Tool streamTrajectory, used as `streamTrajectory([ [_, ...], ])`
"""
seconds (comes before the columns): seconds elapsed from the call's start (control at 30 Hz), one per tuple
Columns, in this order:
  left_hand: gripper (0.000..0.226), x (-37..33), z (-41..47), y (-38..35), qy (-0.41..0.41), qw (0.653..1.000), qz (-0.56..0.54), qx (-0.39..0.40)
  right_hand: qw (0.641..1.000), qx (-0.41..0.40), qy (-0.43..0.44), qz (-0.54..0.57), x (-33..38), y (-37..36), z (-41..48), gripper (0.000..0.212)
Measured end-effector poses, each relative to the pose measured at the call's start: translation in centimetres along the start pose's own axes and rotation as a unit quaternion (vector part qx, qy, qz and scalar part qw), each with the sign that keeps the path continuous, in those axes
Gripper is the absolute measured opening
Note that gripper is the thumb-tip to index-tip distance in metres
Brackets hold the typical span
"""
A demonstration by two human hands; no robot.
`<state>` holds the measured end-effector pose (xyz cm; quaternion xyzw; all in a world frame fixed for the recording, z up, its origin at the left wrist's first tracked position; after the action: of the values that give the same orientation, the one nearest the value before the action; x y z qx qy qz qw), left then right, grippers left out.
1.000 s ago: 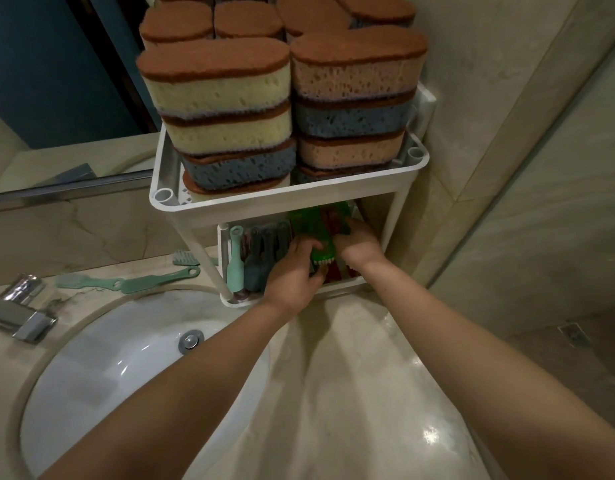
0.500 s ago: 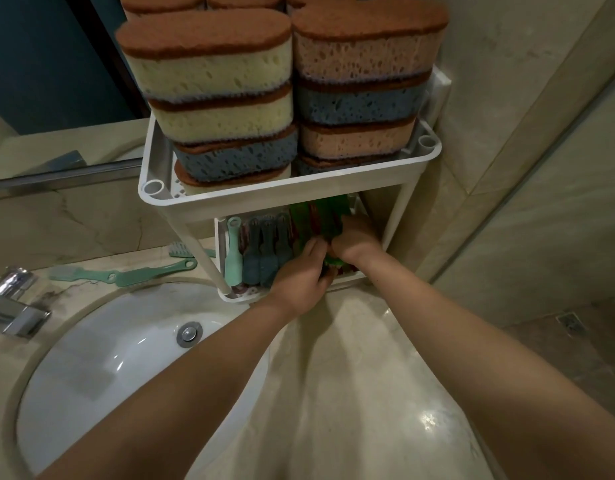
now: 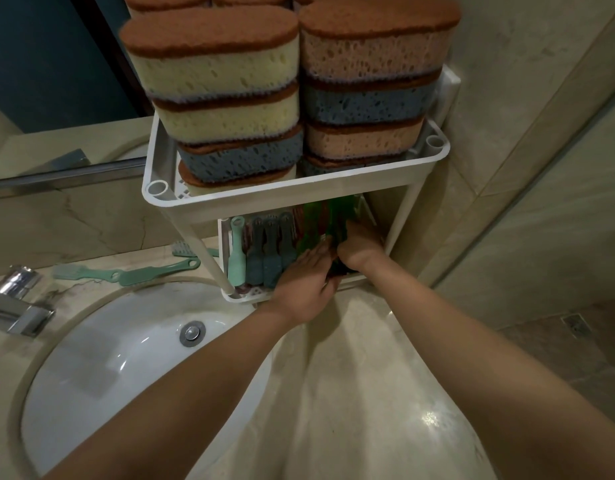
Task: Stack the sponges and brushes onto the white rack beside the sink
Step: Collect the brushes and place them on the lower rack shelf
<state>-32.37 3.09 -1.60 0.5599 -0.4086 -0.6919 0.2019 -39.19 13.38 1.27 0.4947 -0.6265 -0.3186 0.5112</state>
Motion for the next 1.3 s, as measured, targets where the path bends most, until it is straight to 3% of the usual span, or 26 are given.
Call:
streamTrajectory([
  [0.23, 0.062, 0.1, -0.1, 0.0, 0.016, 1.0, -0.009, 0.003, 0.996, 0.083, -0.028, 0.002, -0.8, -1.6, 0.1, 0.066],
  [0.43, 0.062, 0.3, -0.5, 0.5, 0.039, 0.999, -0.015, -0.03, 0.993, -0.081, 0.036, 0.076, -0.7, 0.1, -1.0, 0.035],
  [0.57, 0.054, 0.7, -0.9, 1.1, 0.045, 0.997, 0.019, -0.061, 0.997, -0.063, 0.034, 0.013, -0.5, -0.5, -1.4, 0.015],
  [0.73, 0.049, 1.6, -0.7, 0.6, 0.048, 0.997, 0.062, -0.013, 0.998, -0.03, 0.03, -0.055, 0.2, -1.0, -1.0, 0.022],
  [0.9, 0.045, 1.9, -0.7, 0.8, 0.056, 0.996, 0.06, -0.015, 0.994, -0.061, 0.053, -0.076, 0.1, -0.9, -1.1, 0.022],
  [1.3, 0.047, 2.0, -0.8, 1.1, 0.085, 0.996, 0.034, -0.014, 0.998, -0.026, 0.04, -0.033, 0.3, -1.3, -1.1, 0.024],
])
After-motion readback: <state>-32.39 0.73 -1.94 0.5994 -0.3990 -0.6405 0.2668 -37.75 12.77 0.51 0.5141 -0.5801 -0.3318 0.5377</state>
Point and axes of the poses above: each hand's wrist, its own z-axis towards the middle knuckle, its own y-axis out of the back of the hand, x = y × z, the point moved 5 cm from there along z, towards the middle knuckle, and after that the axes turned 11 degrees about -z, right-handed, at the moved point
